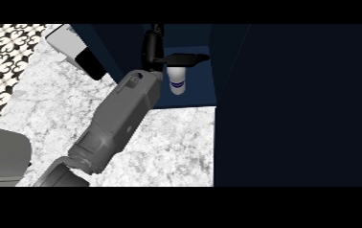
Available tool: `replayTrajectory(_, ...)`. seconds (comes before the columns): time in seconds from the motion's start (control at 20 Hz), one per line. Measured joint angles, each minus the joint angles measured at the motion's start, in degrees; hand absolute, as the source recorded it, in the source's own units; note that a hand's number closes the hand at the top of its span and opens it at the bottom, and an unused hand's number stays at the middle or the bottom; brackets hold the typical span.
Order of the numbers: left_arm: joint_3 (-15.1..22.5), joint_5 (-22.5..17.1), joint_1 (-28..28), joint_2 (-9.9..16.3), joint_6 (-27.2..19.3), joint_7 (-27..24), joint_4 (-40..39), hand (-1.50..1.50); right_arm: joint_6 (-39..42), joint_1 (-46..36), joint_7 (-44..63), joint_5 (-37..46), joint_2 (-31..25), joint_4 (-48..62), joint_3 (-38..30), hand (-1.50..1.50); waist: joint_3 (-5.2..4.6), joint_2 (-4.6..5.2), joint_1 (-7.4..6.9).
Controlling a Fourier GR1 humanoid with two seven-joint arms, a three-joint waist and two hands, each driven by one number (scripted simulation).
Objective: Pick up the bottled water, place it into the cabinet and close the cabinet
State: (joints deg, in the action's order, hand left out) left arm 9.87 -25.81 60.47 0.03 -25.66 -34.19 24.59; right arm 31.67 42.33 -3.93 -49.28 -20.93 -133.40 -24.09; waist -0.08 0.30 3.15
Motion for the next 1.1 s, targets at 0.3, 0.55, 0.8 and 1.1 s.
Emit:
replayTrajectory(0.3,7.45,-5.49,-7.8,-0.03,0.42,0.22,9.22,-1.5,-0.07,-0.18,0.77,-0.19,0.5,-0.06,-0.95,-1.5,0.01,-0.47,-1.1)
replayTrajectory(0.55,14.45,-7.69,-16.67,-0.03,-0.56,1.69,20.22,-1.5,-0.93,-0.29,1.8,-0.26,1.11,-0.24,-0.92,-1.5,0.02,-0.76,-2.35)
replayTrajectory(0.8,19.12,-7.28,-26.42,0.08,-2.68,2.32,32.08,-1.5,-2.01,-1.42,3.0,-0.56,0.72,-0.3,-1.62,-1.5,0.03,-0.77,-3.19)
replayTrajectory(1.1,24.45,-5.65,-38.34,1.57,-4.4,3.45,45.43,1.5,-1.81,-2.25,3.34,-0.45,2.71,-0.41,-0.42,-1.5,0.04,-0.73,-3.35)
